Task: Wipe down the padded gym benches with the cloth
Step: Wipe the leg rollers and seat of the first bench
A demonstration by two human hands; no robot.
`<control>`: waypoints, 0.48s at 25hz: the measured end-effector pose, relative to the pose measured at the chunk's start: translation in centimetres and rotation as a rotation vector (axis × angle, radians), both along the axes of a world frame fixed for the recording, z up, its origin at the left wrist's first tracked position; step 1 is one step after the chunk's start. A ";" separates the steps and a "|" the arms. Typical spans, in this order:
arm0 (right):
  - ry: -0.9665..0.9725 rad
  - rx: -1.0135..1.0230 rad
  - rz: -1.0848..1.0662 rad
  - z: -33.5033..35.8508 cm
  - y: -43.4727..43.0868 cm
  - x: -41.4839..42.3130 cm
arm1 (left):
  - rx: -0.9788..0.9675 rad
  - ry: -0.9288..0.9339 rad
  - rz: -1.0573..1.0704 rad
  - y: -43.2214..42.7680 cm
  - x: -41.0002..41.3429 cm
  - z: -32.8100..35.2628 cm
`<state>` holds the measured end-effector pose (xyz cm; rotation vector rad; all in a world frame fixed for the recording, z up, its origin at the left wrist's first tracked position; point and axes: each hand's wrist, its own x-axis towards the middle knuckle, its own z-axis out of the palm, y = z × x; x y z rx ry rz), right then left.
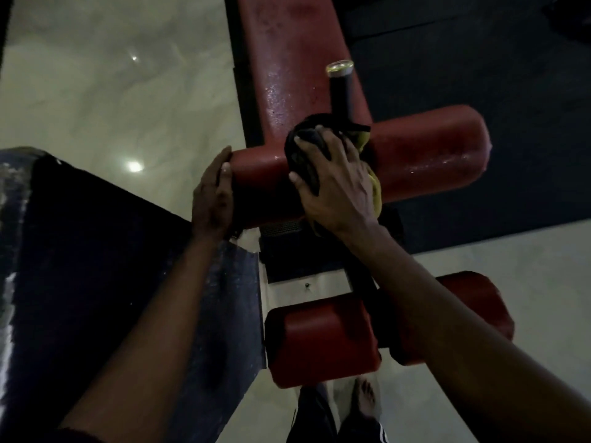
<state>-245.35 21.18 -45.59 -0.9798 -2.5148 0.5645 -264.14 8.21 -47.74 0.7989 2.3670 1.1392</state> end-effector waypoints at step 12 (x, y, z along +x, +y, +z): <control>-0.076 0.034 0.105 2.0 1.4 -7.3 | 0.309 -0.636 0.221 0.0 -1.7 0.5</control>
